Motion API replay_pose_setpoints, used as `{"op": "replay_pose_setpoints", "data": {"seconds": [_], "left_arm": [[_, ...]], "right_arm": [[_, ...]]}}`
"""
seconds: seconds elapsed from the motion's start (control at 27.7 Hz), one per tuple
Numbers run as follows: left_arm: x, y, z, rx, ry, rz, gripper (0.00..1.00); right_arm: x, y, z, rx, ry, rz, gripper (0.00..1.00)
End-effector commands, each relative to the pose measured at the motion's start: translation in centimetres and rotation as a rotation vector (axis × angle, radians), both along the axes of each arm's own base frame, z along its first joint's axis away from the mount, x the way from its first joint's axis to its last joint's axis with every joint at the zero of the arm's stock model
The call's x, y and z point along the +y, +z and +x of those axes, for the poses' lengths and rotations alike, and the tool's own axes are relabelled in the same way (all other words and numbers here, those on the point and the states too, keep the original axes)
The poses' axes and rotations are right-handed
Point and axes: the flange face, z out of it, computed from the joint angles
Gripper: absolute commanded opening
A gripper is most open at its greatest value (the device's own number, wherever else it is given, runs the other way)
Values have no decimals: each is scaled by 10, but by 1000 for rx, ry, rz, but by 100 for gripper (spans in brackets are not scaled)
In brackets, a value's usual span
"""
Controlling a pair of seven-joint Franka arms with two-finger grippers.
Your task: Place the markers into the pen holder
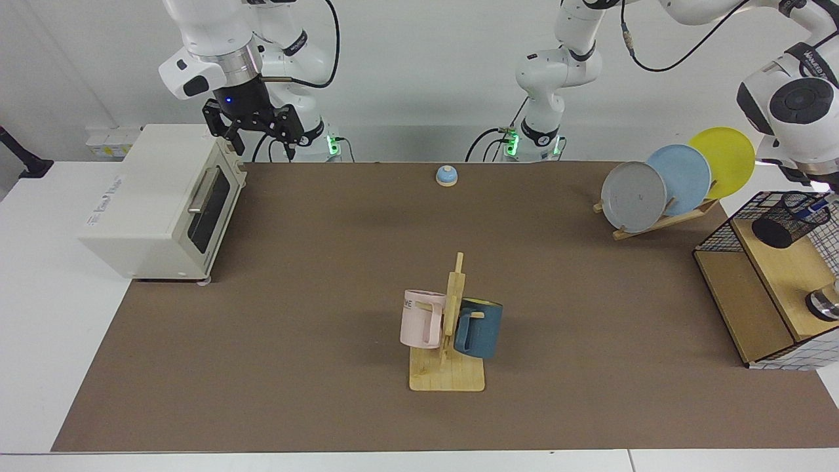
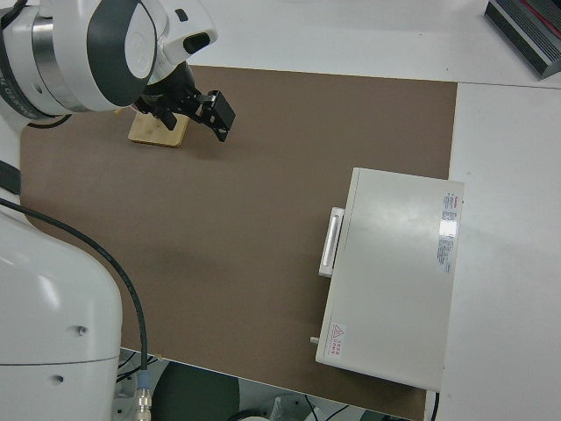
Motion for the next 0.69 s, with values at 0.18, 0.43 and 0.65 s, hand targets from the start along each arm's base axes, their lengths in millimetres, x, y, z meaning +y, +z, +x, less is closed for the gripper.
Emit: {"op": "replay_pose_setpoints", "data": {"seconds": [0.18,0.43,0.65], "left_arm": [[-6,-17,-8,34,-4,-25,0],[-6,-24,-9,44,-5,-30,0],[-7,-31,-10,53,-7,-35,0]], "right_arm": [[-2,2,-4,5,-22,2,100],[-2,2,-4,5,-22,2,100],[-2,2,-4,5,-22,2,100]]}}
